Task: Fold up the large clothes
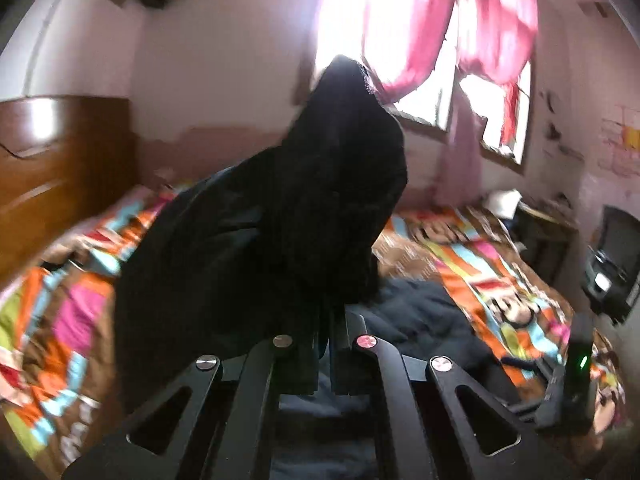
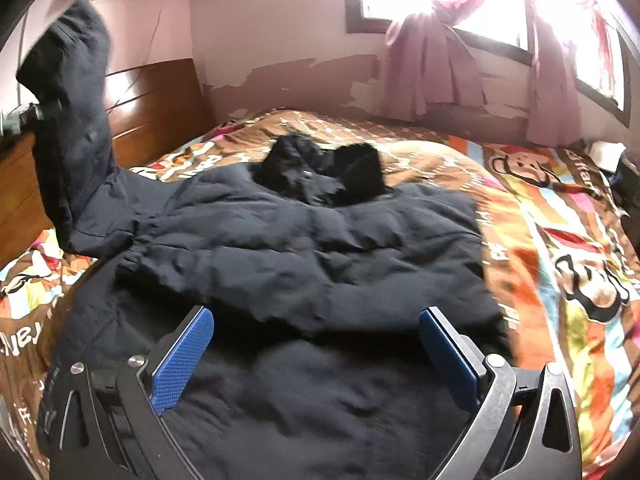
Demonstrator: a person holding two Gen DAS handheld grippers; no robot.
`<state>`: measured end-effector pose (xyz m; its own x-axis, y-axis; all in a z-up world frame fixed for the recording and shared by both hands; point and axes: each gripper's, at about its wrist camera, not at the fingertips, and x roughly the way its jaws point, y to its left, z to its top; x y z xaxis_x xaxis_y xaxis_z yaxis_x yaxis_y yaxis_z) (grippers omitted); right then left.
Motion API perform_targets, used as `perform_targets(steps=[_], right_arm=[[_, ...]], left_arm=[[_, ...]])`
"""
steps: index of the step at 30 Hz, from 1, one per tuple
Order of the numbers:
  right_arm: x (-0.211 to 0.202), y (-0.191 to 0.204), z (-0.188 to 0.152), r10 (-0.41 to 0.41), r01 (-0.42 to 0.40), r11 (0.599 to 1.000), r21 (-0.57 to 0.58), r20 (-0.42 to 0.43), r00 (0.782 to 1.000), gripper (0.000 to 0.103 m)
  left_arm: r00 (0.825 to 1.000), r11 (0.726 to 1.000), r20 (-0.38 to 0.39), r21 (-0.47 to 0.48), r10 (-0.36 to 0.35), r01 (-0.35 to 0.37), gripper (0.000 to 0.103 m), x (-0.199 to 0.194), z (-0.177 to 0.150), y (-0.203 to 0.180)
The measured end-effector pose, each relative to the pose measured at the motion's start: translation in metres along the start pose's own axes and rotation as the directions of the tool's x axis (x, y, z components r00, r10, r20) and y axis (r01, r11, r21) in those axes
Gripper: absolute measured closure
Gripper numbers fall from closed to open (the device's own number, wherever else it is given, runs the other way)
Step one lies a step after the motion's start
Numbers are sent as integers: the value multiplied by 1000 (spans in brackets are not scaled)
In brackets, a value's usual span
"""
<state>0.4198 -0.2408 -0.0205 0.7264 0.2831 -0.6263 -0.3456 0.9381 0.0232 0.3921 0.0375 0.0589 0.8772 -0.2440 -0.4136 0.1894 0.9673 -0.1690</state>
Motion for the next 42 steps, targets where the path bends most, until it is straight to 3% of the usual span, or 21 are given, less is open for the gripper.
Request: perform_targets(steps=[6, 11, 16, 22, 24, 27, 29, 31, 32, 34, 38, 42], right_arm=[[-1, -43, -9, -9, 10, 997, 72, -21, 1000, 0], [19, -70, -12, 146, -139, 963, 229, -15, 989, 0], [51, -77, -10, 361, -338, 843, 418, 26, 932, 0], [72, -66, 2, 492, -453, 721, 524, 74, 868, 0], [77, -64, 3, 515, -462, 699, 546, 64, 855, 0], [86, -57, 4, 496, -418, 730, 541, 1, 868, 19], [91, -52, 2, 460, -367, 769, 523, -54, 886, 47], [93, -49, -3, 430, -327, 792, 515, -91, 898, 59], [93, -48, -4, 418, -312, 800, 512, -104, 903, 75], [91, -48, -8, 388, -280, 821, 498, -125, 913, 88], [81, -39, -4, 338, -250, 876, 412, -155, 928, 95], [58, -17, 13, 197, -163, 965, 205, -153, 968, 98]], left_arm=[[984, 997, -168, 17, -66, 69, 102, 61, -46, -39], [952, 991, -288, 52, -104, 124, 102, 93, -84, -62], [932, 984, -347, 103, -104, 148, 102, 107, -112, -69], [908, 981, -404, 102, -110, 164, 97, 113, -130, -62], [900, 981, -420, 94, -118, 172, 91, 112, -136, -60], [892, 977, -427, 75, -148, 198, 64, 108, -139, -61], [902, 977, -401, 70, -158, 202, 40, 100, -139, -63], [915, 976, -372, 82, -158, 202, 35, 89, -137, -63], [917, 975, -367, 85, -159, 203, 35, 85, -137, -62], [923, 979, -359, 89, -141, 184, 35, 76, -135, -59], [942, 991, -324, 70, -82, 110, 35, 60, -125, -40], [957, 998, -289, 59, -15, 33, 35, 45, -109, -17]])
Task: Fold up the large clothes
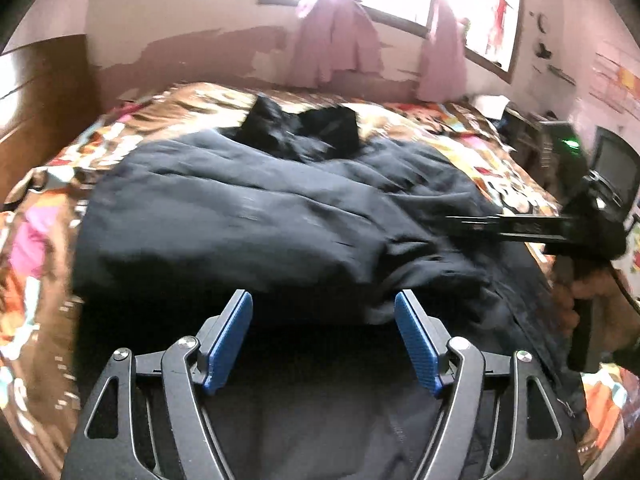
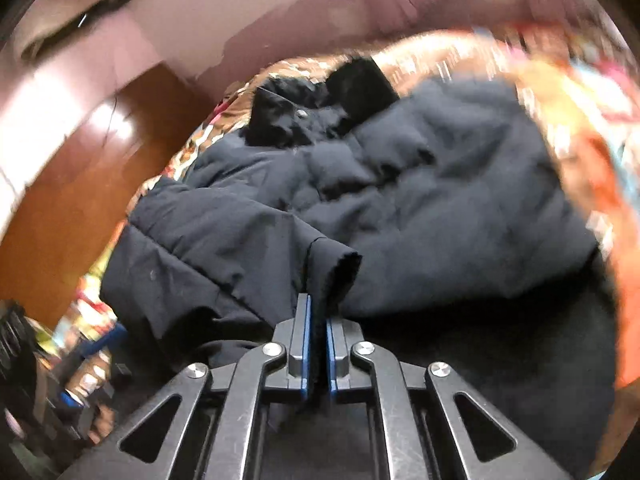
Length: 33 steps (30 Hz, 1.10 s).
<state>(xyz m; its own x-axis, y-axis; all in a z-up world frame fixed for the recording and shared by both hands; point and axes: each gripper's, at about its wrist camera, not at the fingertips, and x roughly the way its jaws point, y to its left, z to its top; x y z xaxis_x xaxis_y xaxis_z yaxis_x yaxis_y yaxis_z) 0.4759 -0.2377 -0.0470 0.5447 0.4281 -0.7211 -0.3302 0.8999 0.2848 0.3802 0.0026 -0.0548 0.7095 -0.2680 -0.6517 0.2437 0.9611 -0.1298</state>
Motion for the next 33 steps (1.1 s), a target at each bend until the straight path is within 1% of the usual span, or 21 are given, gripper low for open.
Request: perform_targets(steps=[3, 5, 7, 9, 12, 16, 19, 21, 22, 24, 25, 26, 27, 28, 29, 32, 33], right_arm=[[-22, 12, 10, -81, 86, 992, -94, 64, 995, 98], [-34, 13, 17, -124, 137, 983, -124, 106, 987, 99], [-45, 7, 23, -185, 205, 968, -144, 138, 973, 99], [-47, -4, 27, -244, 266, 952, -150, 152, 958, 99], [-40, -24, 31, -301, 323, 931, -167, 148, 942, 99], [-20, -33, 29, -338, 365, 901, -233, 148, 929, 99], [-5, -39, 29, -359, 392, 869, -302, 161, 919, 99], [4, -48, 29, -356, 383, 869, -314, 143, 924, 98], [8, -51, 29, -358, 381, 870, -313, 132, 925, 96], [10, -58, 28, -360, 379, 873, -307, 120, 925, 90], [9, -59, 29, -368, 387, 873, -299, 118, 922, 80], [6, -59, 29, -383, 400, 871, -286, 116, 916, 64], [2, -59, 31, -390, 407, 873, -268, 117, 913, 55], [-4, -58, 34, -385, 404, 882, -243, 122, 915, 38], [-8, -56, 37, -380, 399, 890, -220, 125, 916, 32], [-12, -44, 50, -357, 369, 909, -192, 95, 929, 32], [-8, -39, 54, -337, 346, 918, -194, 77, 938, 32]], left_arm=[[999, 999, 24, -11, 49, -48, 35, -12, 7, 15], [996, 997, 37, -29, 77, -76, 35, -19, 11, 25], [995, 995, 48, -43, 92, -90, 35, -23, 14, 35], [992, 992, 57, -54, 115, -112, 35, -25, 18, 44], [989, 988, 62, -78, 135, -130, 35, -23, 24, 58], [986, 985, 63, -83, 156, -151, 35, -10, 37, 75], [986, 987, 75, -64, 149, -145, 35, 4, 48, 88], [989, 990, 61, -60, 133, -129, 35, 17, 54, 99], [992, 991, 44, -66, 119, -116, 35, 23, 57, 104], [996, 992, 4, -87, 88, -87, 35, 35, 61, 113], [997, 992, -14, -97, 75, -77, 35, 38, 63, 115], [997, 992, -33, -108, 63, -66, 35, 41, 64, 116], [997, 992, -58, -117, 45, -52, 35, 43, 66, 116], [996, 992, -77, -121, 32, -42, 35, 45, 69, 114], [995, 992, -94, -120, 27, -38, 35, 46, 73, 112], [989, 995, -149, -100, 1, -16, 35, 53, 86, 99], [986, 996, -164, -89, -9, -6, 35, 58, 90, 93]])
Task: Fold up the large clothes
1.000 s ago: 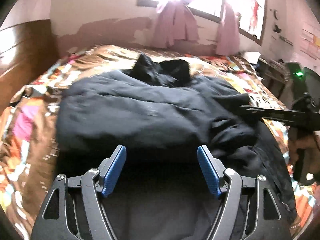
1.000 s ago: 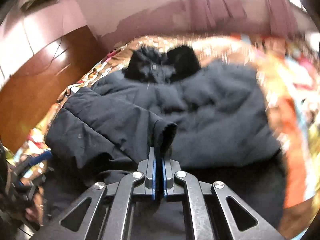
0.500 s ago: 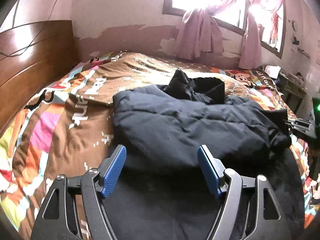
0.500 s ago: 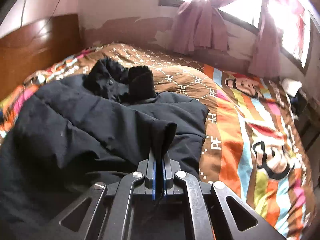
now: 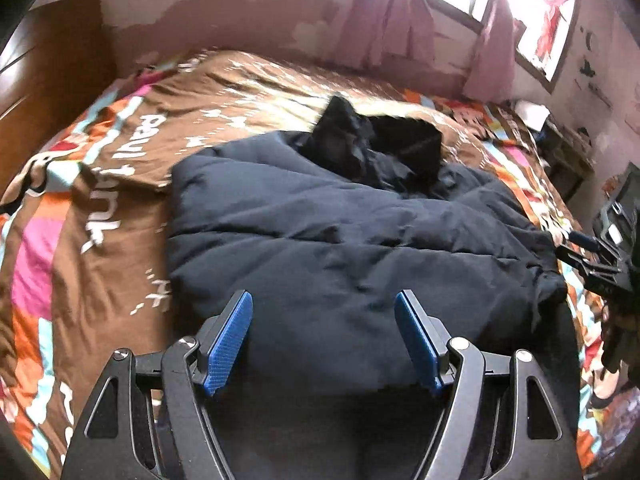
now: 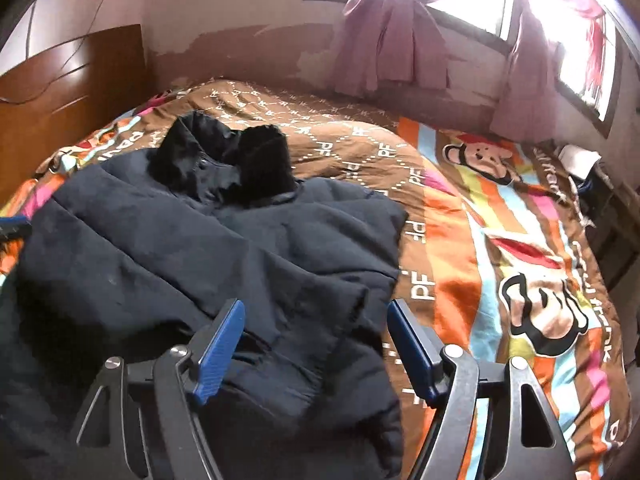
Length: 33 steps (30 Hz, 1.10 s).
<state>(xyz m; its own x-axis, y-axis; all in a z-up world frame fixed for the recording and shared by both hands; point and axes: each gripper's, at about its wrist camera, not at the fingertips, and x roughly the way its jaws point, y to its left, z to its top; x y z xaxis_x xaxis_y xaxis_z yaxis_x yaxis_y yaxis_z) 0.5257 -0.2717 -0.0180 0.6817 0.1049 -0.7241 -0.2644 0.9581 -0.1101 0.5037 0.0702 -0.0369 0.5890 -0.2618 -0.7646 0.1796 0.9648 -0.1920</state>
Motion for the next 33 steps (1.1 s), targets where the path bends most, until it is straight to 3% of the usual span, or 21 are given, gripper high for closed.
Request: perform_targets(steps=[4, 9, 14, 21, 25, 28, 30, 33], right_arm=[[25, 26, 9, 97, -99, 995, -12, -103, 990, 32], [58, 47, -4, 88, -109, 991, -79, -231, 969, 32], [67, 51, -27, 101, -130, 981, -145, -191, 976, 29], [72, 62, -47, 76, -99, 960, -260, -96, 992, 28], [70, 56, -44, 103, -121, 962, -245, -87, 991, 28], [65, 49, -31, 144, -170, 961, -219, -130, 981, 27], [62, 42, -18, 176, -204, 960, -194, -152, 973, 27], [57, 26, 14, 205, -224, 963, -152, -127, 970, 27]], left_arm=[[994, 999, -108, 37, -18, 23, 35, 26, 10, -17], [973, 992, -228, 126, 29, 0, 35, 54, 0, -28], [971, 991, -238, 131, 28, 3, 33, 61, -12, -23], [969, 984, -232, 172, 85, -46, 30, 77, -23, -29], [964, 980, -251, 196, 88, -39, 27, 81, -20, -31], [958, 986, -284, 166, 50, -2, 27, 74, -9, -27], [957, 992, -290, 116, -20, 56, 27, 66, 3, -20], [969, 993, -240, 86, -62, 85, 27, 56, 30, -13]])
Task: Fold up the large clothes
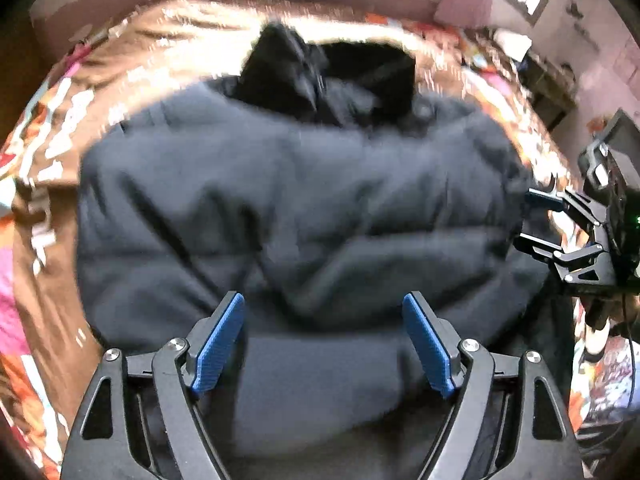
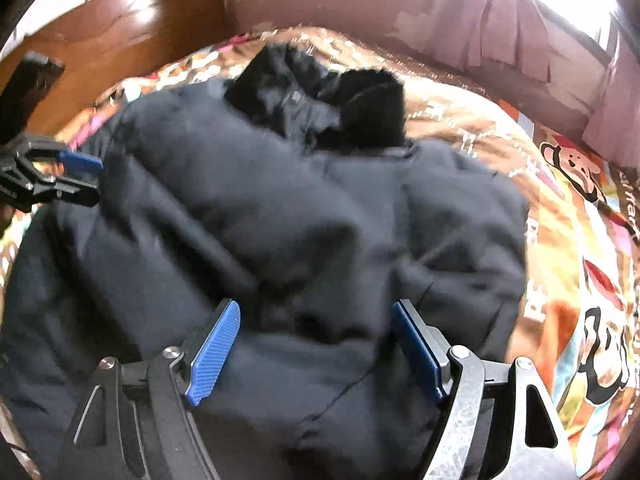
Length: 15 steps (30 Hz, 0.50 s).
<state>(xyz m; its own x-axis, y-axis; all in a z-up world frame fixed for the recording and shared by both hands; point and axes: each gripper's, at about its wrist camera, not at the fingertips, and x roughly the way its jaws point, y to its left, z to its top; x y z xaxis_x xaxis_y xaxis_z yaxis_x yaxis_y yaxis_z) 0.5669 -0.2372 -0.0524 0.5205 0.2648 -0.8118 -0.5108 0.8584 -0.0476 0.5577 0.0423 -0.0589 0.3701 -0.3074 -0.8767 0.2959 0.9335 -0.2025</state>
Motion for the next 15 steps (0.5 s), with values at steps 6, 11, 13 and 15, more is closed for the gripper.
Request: perform_targets(steps=[6, 11, 13, 15], right_arm=[[20, -57, 73, 33, -46, 982, 182, 75, 997, 27], [64, -86, 132, 44, -60, 971, 230, 75, 996, 27], [73, -92, 146, 58, -76, 967, 243, 81, 995, 27], [82, -97, 160, 69, -89, 962, 256, 89, 994, 28]], left_arm=[[987, 995, 141, -71, 74, -64, 27, 2, 80, 19], [971, 979, 214, -195, 106, -64, 27, 28, 140, 43], [970, 975, 216, -214, 110, -63, 27, 37, 157, 49], [970, 972, 206, -218, 128, -82, 27, 48, 175, 52]])
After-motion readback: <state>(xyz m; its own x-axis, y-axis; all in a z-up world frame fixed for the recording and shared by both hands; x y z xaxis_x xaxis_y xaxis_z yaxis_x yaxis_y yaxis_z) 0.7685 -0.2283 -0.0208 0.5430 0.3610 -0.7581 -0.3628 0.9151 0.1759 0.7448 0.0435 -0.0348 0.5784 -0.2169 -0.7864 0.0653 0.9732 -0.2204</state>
